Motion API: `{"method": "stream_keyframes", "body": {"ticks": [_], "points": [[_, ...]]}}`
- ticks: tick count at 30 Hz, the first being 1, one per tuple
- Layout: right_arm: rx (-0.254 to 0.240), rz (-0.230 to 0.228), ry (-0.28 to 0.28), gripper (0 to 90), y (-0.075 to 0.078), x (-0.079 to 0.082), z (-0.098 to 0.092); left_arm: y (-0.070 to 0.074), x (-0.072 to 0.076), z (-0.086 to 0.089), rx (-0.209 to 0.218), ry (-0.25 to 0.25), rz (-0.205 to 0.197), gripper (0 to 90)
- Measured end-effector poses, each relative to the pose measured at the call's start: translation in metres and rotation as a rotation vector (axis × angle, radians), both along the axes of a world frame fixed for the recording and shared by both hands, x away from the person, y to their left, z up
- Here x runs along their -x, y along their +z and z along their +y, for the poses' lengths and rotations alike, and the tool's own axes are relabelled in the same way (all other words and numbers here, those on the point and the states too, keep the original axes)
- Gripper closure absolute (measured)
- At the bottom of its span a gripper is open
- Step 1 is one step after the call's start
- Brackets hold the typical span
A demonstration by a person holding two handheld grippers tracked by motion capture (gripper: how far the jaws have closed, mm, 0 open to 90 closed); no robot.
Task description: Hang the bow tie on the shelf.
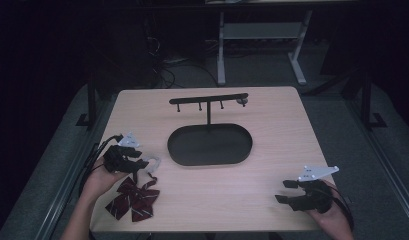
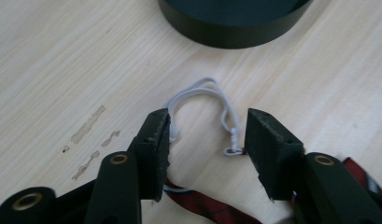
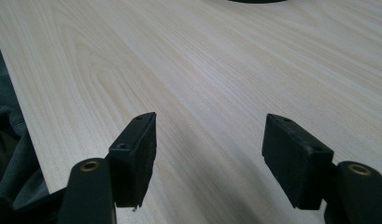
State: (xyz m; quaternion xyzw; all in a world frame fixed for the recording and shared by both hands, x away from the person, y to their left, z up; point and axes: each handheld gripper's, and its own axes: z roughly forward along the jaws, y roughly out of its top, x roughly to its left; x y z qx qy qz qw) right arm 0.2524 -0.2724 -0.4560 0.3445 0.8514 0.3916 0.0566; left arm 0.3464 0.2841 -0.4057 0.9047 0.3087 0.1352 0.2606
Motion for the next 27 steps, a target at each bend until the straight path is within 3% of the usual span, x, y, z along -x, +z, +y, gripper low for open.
{"method": "stream_keyframes", "body": {"ticks": [9, 10, 15, 27], "points": [[0.000, 0.000, 0.001, 34.8, 0.000, 0.000, 0.000, -0.011, -0.016, 0.006, -0.024, 0.023, 0.037, 56.2], [0.000, 0.000, 0.002, 34.8, 0.000, 0.000, 0.000, -0.014, -0.020, 0.006, -0.041, 0.017, 0.046, 56.3], [-0.001, -0.002, 0.001, 34.8, 0.001, 0.000, 0.000, -0.020, -0.026, 0.007, -0.036, 0.023, 0.064, 55.4], [-0.002, -0.002, -0.002, 34.8, 0.001, 0.000, -0.001, -0.031, -0.039, 0.012, -0.074, 0.036, 0.118, 65.6]]}}
